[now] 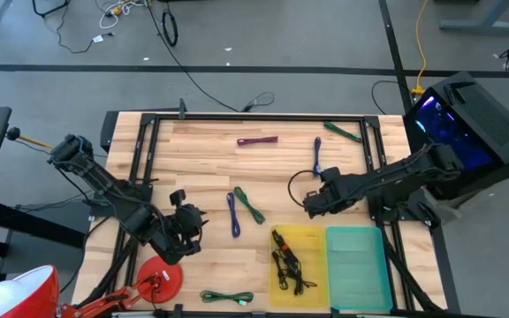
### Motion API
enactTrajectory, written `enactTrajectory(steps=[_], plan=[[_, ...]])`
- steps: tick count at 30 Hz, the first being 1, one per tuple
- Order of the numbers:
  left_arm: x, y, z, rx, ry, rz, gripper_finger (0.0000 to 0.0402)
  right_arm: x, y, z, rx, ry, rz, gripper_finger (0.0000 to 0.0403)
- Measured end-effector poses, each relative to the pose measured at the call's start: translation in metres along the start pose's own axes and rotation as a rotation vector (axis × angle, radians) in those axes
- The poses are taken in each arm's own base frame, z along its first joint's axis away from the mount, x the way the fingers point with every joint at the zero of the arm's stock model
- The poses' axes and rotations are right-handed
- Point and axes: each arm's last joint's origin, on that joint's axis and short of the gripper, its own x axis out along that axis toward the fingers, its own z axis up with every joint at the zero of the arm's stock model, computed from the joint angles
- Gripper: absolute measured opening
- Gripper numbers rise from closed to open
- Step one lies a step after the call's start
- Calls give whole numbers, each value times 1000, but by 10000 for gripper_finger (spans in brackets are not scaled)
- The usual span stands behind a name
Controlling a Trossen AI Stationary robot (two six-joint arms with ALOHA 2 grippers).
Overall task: Pick & Place USB Port
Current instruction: Put the black charger cable into the yellow bin
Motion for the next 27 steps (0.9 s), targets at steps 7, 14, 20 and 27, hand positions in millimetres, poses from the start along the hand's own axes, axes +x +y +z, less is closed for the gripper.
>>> enactTrajectory(steps=[7, 14, 20, 27], plan=[[-4, -3, -3, 5, -12, -8, 112, 25, -6, -5, 59, 69, -42, 146], [-5, -4, -4, 0, -20, -10, 112, 38, -4, -7, 78, 113, -7, 206], [-5, -4, -3, 0, -30, -1, 112, 47, -6, -12, 83, 166, 1, 239], [4, -12, -8, 30, -26, 35, 112, 66, -4, -17, 76, 133, 87, 239]])
